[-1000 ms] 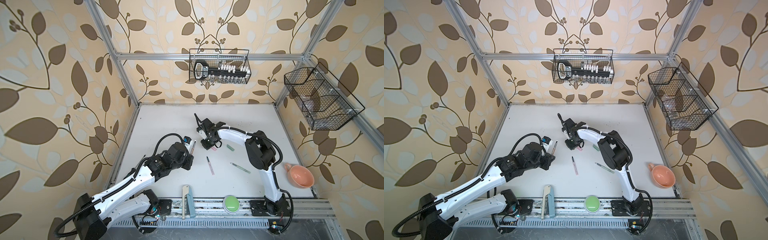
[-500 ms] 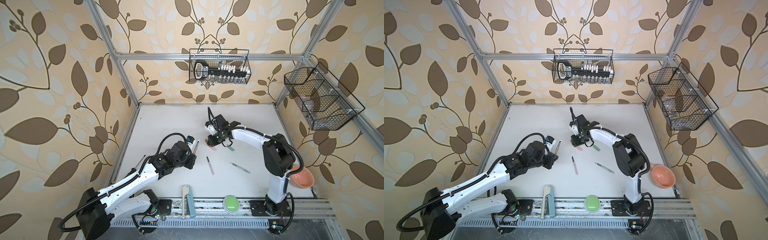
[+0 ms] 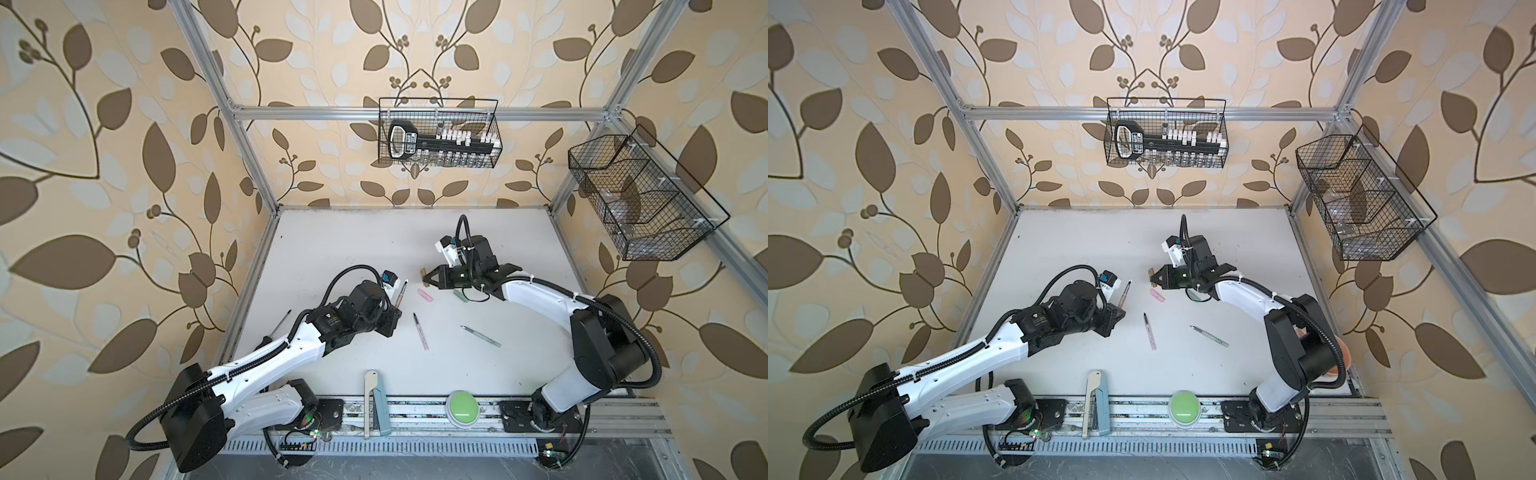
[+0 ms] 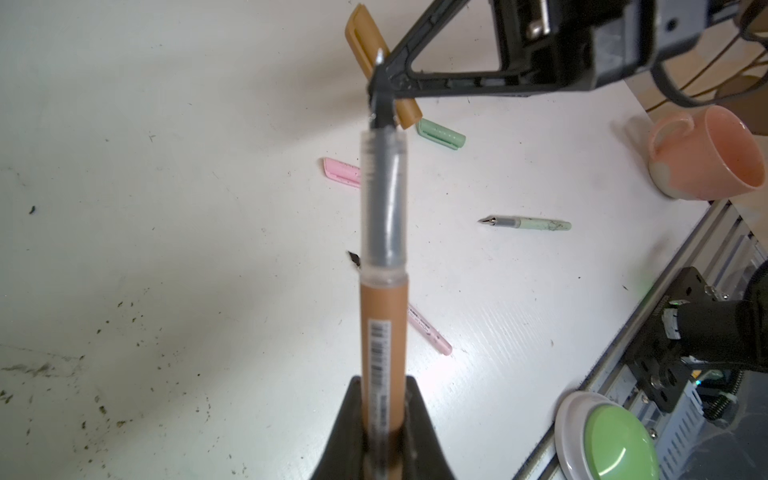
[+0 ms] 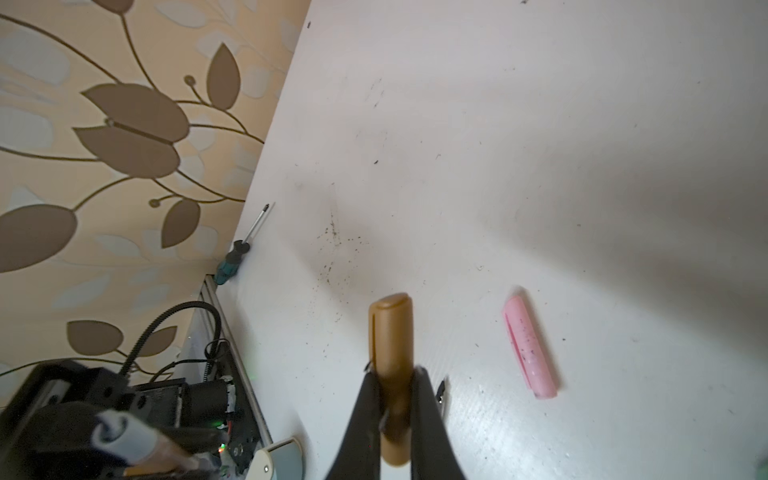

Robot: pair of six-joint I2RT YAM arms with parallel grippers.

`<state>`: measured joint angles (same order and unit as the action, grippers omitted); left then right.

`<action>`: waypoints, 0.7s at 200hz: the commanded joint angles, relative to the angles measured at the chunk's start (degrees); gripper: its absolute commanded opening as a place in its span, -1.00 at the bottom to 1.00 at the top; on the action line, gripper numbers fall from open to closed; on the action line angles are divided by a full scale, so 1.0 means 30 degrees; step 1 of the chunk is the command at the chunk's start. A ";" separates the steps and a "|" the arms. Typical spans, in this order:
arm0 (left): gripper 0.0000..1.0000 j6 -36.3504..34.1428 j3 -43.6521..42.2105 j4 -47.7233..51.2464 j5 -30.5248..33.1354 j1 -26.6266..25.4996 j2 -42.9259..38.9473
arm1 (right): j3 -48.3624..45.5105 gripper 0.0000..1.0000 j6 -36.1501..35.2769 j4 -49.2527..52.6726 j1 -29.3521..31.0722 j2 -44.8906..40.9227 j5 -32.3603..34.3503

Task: Insert the pens into the pen caps
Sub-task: 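Carry the tan cap with the right gripper toward the tan pen nib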

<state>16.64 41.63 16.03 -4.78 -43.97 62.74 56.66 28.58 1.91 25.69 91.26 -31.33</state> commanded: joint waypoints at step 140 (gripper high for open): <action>-1.00 -0.0025 0.1447 -0.2469 -0.0705 -0.1398 0.2026 | -0.5832 -0.91 0.9384 -1.1798 0.0179 -0.4139 0.0825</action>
<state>16.75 43.44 10.85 -6.04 -47.33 68.69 40.47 52.66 -28.23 25.32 81.71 -31.29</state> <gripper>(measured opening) 0.126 0.087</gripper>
